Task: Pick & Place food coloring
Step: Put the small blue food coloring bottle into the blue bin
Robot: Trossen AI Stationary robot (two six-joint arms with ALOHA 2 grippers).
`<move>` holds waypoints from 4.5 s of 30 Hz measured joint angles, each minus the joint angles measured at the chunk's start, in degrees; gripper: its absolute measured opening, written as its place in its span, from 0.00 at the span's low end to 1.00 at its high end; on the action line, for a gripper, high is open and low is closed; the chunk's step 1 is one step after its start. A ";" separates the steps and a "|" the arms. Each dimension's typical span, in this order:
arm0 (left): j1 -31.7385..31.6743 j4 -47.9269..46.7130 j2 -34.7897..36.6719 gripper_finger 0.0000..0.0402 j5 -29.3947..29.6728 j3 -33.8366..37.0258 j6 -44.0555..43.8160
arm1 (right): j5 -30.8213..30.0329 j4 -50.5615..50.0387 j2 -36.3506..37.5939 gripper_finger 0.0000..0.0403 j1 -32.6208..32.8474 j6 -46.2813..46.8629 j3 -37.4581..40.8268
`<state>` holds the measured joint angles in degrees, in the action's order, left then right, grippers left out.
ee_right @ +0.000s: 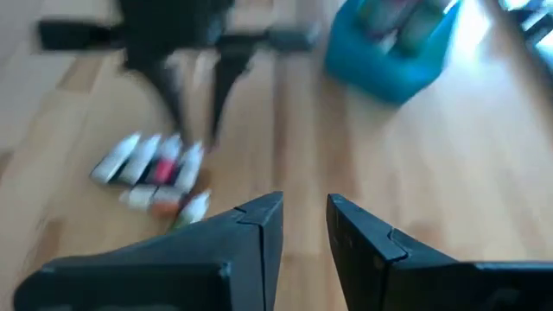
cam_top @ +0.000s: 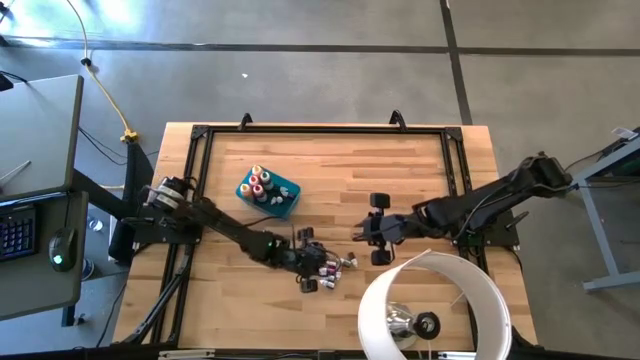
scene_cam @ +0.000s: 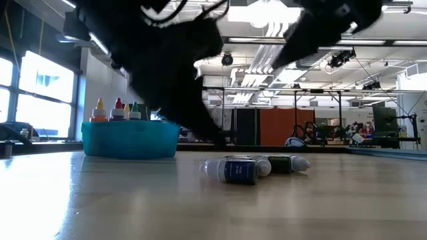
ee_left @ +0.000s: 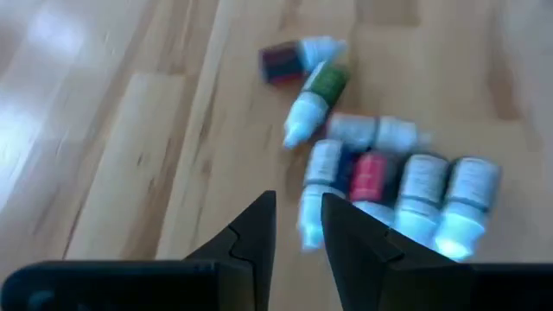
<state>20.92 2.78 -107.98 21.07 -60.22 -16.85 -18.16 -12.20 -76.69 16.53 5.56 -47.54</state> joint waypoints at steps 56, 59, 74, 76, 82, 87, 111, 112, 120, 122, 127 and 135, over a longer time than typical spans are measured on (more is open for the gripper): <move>-1.83 0.95 -2.14 0.23 -4.96 -0.18 3.53 | 12.79 27.03 -0.07 0.21 -5.68 13.49 24.05; -1.85 1.56 -3.66 0.23 -4.93 -0.09 3.52 | 12.80 27.05 -0.07 0.21 -5.68 13.49 24.03; -2.34 5.27 -5.10 0.23 -3.80 -0.12 8.84 | 12.82 27.12 -0.07 0.21 -5.68 13.49 24.01; -2.89 5.40 -5.14 0.23 -3.93 -0.14 9.01 | 12.82 27.12 -0.07 0.21 -5.68 13.49 24.01; -5.38 7.12 -5.26 0.23 -9.30 -0.14 9.12 | 13.38 27.12 -0.07 0.21 -5.68 13.49 24.01; -6.86 7.66 -5.31 0.23 -12.16 -0.14 9.12 | 14.02 27.12 -0.07 0.21 -5.66 13.49 24.01; -7.47 14.42 -5.64 0.23 -12.58 -0.10 9.57 | 17.71 22.08 -3.17 0.21 -5.62 19.76 24.01; -7.47 14.33 -5.64 0.23 -12.56 -0.10 9.56 | 17.71 22.96 -4.21 0.21 -5.62 19.69 24.01; -7.47 13.79 -5.81 0.23 -11.33 -0.10 9.54 | 18.20 28.99 -10.07 0.21 -5.66 17.84 23.96; -7.45 14.48 -6.86 0.23 -10.09 -0.19 9.56 | 18.06 29.20 -10.21 0.21 -5.66 17.44 23.95; -7.43 16.29 -9.03 0.24 -8.91 -0.25 9.52 | 18.62 29.91 -10.27 0.21 -5.66 16.48 23.97; -7.41 19.58 -9.82 0.27 -7.10 -0.16 10.85 | 18.49 30.41 -10.32 0.21 -5.66 16.02 23.99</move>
<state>13.51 22.36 -117.80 13.97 -60.38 -6.00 0.33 18.21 -87.00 10.87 21.58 -23.55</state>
